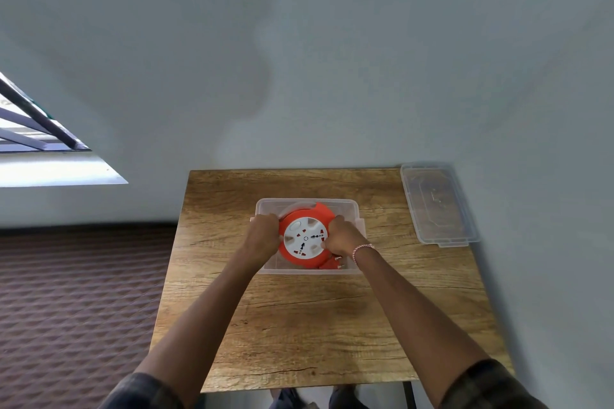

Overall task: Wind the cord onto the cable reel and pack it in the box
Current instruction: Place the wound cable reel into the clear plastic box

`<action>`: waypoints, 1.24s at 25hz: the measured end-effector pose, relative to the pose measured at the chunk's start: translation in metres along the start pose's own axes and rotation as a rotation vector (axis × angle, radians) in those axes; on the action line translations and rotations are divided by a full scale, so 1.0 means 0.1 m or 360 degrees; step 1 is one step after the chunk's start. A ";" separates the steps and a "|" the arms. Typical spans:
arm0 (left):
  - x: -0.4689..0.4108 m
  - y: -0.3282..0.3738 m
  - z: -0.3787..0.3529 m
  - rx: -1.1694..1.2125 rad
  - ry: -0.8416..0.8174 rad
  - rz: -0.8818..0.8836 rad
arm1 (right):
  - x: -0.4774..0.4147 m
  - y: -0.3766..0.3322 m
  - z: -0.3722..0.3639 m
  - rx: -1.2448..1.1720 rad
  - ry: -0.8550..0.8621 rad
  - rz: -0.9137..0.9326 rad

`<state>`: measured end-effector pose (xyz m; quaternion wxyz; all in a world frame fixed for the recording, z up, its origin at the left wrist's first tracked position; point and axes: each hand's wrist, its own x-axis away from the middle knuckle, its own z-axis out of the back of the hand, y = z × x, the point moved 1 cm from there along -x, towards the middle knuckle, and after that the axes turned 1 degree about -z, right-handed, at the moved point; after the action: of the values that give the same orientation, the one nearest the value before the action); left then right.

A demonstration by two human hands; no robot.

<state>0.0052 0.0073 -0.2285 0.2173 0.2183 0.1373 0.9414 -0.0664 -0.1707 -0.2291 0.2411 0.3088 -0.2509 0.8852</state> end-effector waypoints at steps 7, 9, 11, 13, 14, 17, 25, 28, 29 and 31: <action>0.21 -0.14 0.03 0.0185 0.0471 0.0097 | 0.16 0.07 -0.01 -0.0037 0.0638 0.0290; 0.37 -0.22 0.01 0.0310 0.0788 0.0025 | 0.30 0.17 0.05 -0.0249 0.1001 0.0393; 0.52 -0.29 -0.02 0.0375 0.1008 0.0141 | 0.44 0.36 0.08 -0.0300 0.1370 0.0379; 0.62 -0.36 -0.13 0.0474 0.0908 0.0387 | 0.51 0.57 0.03 -0.0303 0.1343 0.0209; 0.64 -0.39 -0.19 0.0645 0.0771 0.0469 | 0.52 0.66 -0.02 -0.0431 0.1194 0.0113; 0.66 -0.40 -0.31 0.1509 0.0475 0.0604 | 0.46 0.76 -0.12 -0.0840 0.0927 0.0043; 0.42 -0.34 -0.22 0.1583 0.0532 0.0553 | 0.27 0.63 0.06 -0.1036 0.1078 0.0090; 0.41 -0.36 -0.26 0.1604 0.0521 0.0522 | 0.25 0.68 0.02 -0.1016 0.1088 0.0114; 0.42 -0.36 -0.27 0.1578 0.0516 0.0516 | 0.25 0.71 0.01 -0.1016 0.1084 0.0121; 0.43 -0.34 -0.28 0.1515 0.0514 0.0518 | 0.25 0.75 -0.01 -0.1008 0.1071 0.0143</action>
<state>-0.0310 0.0529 -0.2498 -0.0787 0.1634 0.5457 0.8181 -0.1277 -0.2197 -0.2350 0.3529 -0.0956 -0.4300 0.8255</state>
